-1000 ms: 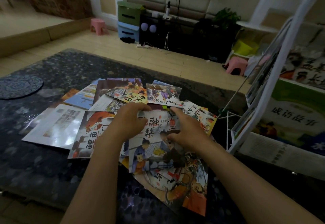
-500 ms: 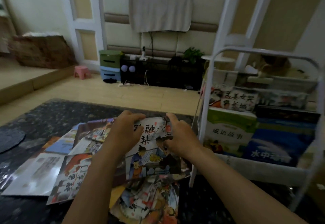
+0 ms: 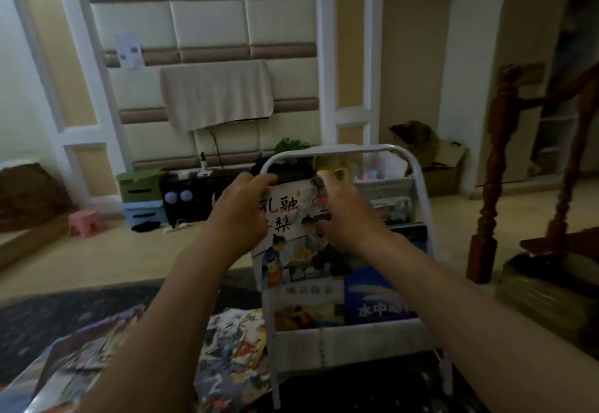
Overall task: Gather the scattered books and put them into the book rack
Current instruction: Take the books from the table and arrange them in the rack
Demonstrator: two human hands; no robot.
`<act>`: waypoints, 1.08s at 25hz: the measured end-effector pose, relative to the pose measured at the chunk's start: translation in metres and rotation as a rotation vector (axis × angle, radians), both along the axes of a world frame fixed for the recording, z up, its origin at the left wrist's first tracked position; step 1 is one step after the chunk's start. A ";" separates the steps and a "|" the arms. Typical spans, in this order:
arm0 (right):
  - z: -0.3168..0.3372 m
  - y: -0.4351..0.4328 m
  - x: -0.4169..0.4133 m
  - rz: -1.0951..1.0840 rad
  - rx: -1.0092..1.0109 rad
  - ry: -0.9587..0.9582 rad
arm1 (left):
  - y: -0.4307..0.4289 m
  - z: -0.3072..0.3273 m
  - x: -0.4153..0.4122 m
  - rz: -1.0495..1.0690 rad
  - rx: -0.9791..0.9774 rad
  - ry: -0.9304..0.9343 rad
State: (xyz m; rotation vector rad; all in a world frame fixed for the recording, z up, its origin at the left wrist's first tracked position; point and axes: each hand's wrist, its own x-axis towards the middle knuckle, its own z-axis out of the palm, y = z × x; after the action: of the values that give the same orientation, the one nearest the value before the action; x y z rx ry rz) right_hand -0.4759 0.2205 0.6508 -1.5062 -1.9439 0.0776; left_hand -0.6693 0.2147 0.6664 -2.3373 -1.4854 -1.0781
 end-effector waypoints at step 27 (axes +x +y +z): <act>-0.049 0.101 0.138 -0.321 0.466 -0.709 | 0.127 -0.055 0.135 -0.065 0.132 0.362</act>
State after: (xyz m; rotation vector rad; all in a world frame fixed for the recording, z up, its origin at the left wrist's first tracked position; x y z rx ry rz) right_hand -0.3384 0.3216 0.6022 -1.6082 -1.9811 -1.1031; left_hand -0.5343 0.3414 0.6116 -2.3441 -1.1782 -0.6913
